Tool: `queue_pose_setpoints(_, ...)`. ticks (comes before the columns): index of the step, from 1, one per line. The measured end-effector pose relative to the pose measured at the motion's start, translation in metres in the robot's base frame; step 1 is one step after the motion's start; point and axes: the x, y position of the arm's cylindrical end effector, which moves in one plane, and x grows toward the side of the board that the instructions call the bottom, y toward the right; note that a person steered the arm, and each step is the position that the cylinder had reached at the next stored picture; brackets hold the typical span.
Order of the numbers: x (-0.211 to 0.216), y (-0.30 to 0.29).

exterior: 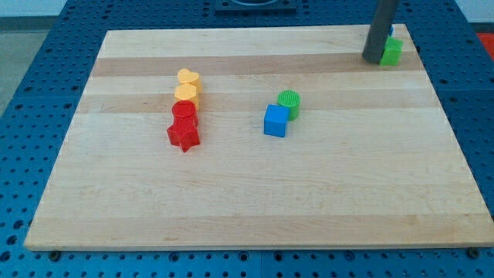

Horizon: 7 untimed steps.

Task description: Move the green circle at the bottom of the green star

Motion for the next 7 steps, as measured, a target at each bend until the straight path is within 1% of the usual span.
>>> queue_pose_setpoints(2, 0.000, -0.008)
queue_pose_setpoints(3, 0.008, -0.058)
queue_pose_setpoints(5, 0.051, -0.168)
queue_pose_setpoints(6, 0.072, -0.197)
queue_pose_setpoints(7, 0.093, -0.212)
